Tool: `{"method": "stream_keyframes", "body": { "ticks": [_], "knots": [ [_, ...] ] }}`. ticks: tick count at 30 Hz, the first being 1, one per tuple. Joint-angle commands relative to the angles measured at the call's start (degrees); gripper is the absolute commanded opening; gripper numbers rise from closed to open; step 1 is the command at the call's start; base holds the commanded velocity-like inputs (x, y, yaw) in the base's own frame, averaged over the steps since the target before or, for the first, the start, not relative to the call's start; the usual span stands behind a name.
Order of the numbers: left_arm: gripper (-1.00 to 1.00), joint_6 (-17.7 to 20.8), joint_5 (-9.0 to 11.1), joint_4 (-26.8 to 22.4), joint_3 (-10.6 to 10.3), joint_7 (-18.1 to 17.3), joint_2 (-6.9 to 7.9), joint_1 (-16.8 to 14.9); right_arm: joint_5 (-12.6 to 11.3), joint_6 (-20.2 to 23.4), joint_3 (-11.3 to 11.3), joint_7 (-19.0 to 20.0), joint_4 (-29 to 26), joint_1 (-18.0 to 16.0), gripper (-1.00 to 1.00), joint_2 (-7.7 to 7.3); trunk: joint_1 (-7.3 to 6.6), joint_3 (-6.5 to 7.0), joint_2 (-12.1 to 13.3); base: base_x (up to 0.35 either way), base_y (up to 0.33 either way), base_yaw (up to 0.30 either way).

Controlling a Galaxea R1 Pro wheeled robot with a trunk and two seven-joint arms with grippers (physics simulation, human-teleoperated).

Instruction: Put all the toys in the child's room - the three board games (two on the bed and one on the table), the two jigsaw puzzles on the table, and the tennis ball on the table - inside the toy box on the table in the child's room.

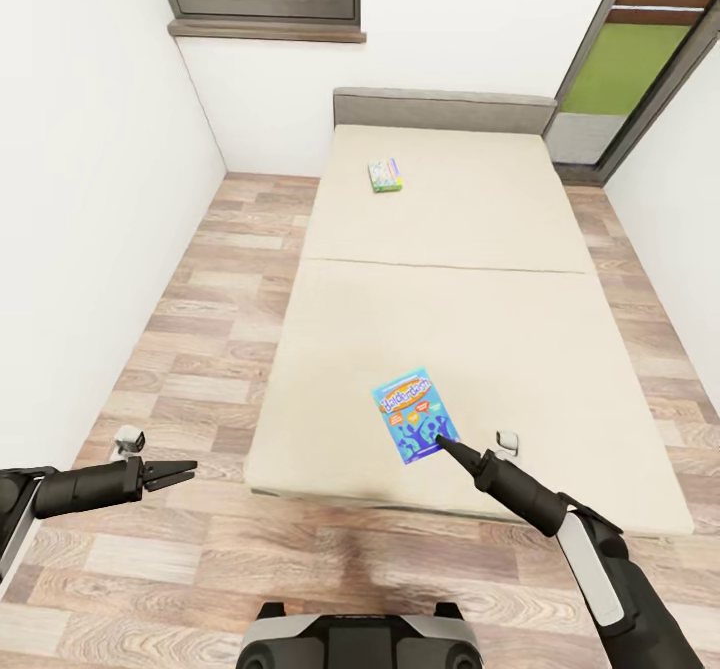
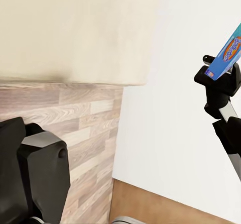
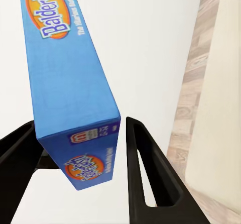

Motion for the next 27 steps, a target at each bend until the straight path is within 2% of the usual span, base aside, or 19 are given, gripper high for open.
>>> {"method": "stream_keyframes", "body": {
  "ticks": [1, 9, 27],
  "knots": [
    [1.00, 0.61, -0.02, -0.02, -0.01, -0.22, 0.01, -0.01, -0.32, 0.47, -0.04, 0.09, 0.01, 0.02, -1.00, -0.01, 0.03, 0.03, -0.08, 0.000, 0.000, -0.110],
    [1.00, 0.60, -0.02, -0.02, -0.08, -0.22, -0.08, 0.00, -0.12, 0.46, -0.10, 0.19, 0.01, 0.09, -1.00, 0.05, 0.03, 0.79, -0.08, 0.000, 0.000, -0.107],
    [1.00, 0.52, -0.03, -0.02, -0.09, -0.22, 0.03, 0.00, -0.08, 0.43, -0.11, 0.20, 0.02, 0.09, -1.00, 0.08, 0.03, 1.76, -0.08, 0.000, 0.000, -0.009]
  ]
}}
